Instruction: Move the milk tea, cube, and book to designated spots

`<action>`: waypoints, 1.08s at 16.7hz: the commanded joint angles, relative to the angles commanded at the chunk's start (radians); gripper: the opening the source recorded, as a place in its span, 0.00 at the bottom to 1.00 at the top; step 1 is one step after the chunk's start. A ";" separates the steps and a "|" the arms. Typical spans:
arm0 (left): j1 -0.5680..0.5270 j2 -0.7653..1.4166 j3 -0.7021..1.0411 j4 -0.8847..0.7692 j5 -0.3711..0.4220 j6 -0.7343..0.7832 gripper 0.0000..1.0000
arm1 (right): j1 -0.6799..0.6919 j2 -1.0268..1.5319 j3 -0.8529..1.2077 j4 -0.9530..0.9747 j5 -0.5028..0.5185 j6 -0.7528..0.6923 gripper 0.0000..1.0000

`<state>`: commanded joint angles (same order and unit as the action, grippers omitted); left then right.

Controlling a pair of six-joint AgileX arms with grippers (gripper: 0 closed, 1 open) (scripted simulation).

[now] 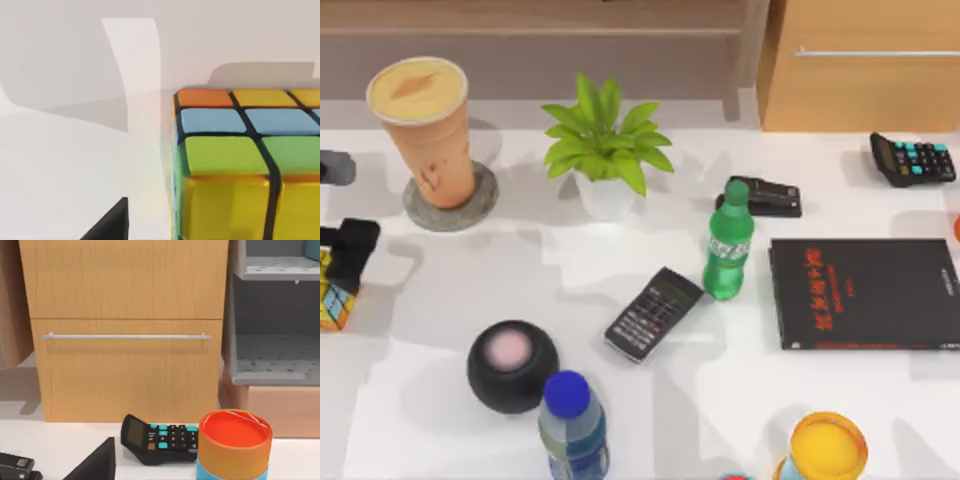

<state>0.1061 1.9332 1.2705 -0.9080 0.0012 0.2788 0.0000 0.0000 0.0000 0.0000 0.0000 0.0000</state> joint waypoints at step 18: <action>0.000 0.000 0.000 0.000 0.000 0.000 0.00 | 0.000 0.000 0.000 0.000 0.000 0.000 1.00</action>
<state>0.1061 1.9332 1.2705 -0.9080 0.0012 0.2788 0.0000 0.0000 0.0000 0.0000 0.0000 0.0000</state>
